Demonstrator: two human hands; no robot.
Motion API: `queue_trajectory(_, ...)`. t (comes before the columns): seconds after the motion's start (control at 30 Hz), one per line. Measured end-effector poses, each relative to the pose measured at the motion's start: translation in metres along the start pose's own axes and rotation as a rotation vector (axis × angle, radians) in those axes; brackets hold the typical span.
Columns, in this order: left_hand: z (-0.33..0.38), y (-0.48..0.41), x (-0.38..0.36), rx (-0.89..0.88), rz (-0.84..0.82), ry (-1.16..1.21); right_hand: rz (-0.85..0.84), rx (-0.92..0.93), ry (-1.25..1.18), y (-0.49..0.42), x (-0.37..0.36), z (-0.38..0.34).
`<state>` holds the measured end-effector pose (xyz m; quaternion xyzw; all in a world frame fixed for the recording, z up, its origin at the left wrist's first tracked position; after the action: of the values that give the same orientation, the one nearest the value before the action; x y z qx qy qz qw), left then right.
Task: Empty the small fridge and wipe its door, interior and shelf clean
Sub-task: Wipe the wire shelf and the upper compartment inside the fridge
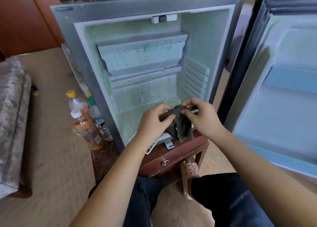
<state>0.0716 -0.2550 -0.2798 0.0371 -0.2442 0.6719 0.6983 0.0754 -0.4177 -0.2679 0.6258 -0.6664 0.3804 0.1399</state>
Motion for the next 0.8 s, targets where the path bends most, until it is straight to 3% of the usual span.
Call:
queue_trajectory(0.23,0.055,-0.008,0.042,-0.058,0.013,0.104,-0.319,-0.044,-0.341,0.005,-0.006,-0.029)
queue_trajectory(0.33,0.068,0.007,0.082,-0.191,0.122,-0.178,-0.310,-0.116,-0.333,-0.006,-0.016,-0.040)
queue_trajectory(0.5,0.111,0.032,0.185,-0.562,0.673,-0.377,-0.326,-0.311,-0.257,-0.045,-0.050,-0.042)
queue_trajectory(0.67,0.111,-0.008,0.208,-0.576,0.733,-0.279,-0.266,-0.285,-0.343,-0.096,-0.074,-0.077)
queue_trajectory(0.8,0.121,-0.029,0.206,-0.751,0.740,-0.289,-0.251,-0.294,-0.482,-0.135,-0.096,-0.102)
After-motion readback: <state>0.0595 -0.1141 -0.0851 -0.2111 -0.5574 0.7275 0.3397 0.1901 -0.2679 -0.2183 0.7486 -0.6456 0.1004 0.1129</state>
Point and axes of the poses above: each hand's wrist, its own y-axis away from the middle knuckle, its own x-axis out of the back of the hand, z = x × y, the point moved 6 cm from there along -y, towards the middle knuckle, and after that the axes turned 10 degrees about y, right-handed, at the moved point
